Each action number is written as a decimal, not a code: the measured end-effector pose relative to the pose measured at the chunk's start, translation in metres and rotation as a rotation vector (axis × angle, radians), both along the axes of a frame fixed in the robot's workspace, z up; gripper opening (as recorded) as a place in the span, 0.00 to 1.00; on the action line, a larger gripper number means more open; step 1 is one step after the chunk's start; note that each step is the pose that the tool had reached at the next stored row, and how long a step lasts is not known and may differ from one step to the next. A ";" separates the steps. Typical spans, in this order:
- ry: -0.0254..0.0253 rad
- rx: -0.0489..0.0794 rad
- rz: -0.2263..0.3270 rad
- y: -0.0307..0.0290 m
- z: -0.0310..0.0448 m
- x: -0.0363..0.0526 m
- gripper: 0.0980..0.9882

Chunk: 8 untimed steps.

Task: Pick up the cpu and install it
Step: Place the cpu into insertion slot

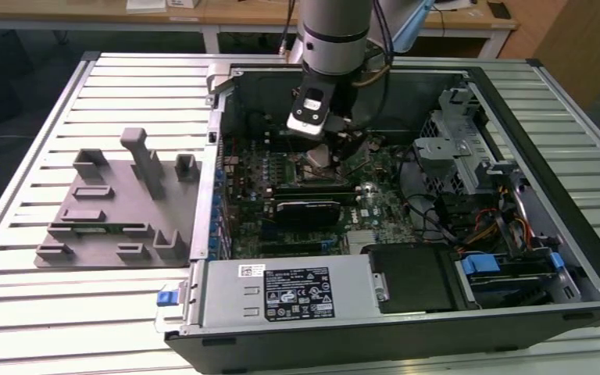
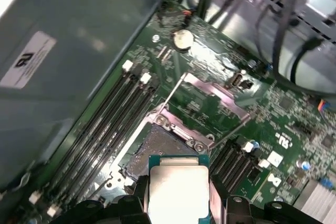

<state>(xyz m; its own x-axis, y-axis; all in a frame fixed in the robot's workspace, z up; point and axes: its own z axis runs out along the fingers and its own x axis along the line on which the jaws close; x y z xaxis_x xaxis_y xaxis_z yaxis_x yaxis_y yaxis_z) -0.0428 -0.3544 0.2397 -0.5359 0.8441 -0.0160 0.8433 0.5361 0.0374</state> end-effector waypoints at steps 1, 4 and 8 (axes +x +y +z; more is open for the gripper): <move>0.0000 0.000 -0.018 0.0000 -0.0001 0.0000 0.50; 0.0001 0.000 -0.072 0.0000 -0.0005 0.0000 0.50; 0.0001 0.000 -0.145 0.0000 -0.0009 0.0000 0.50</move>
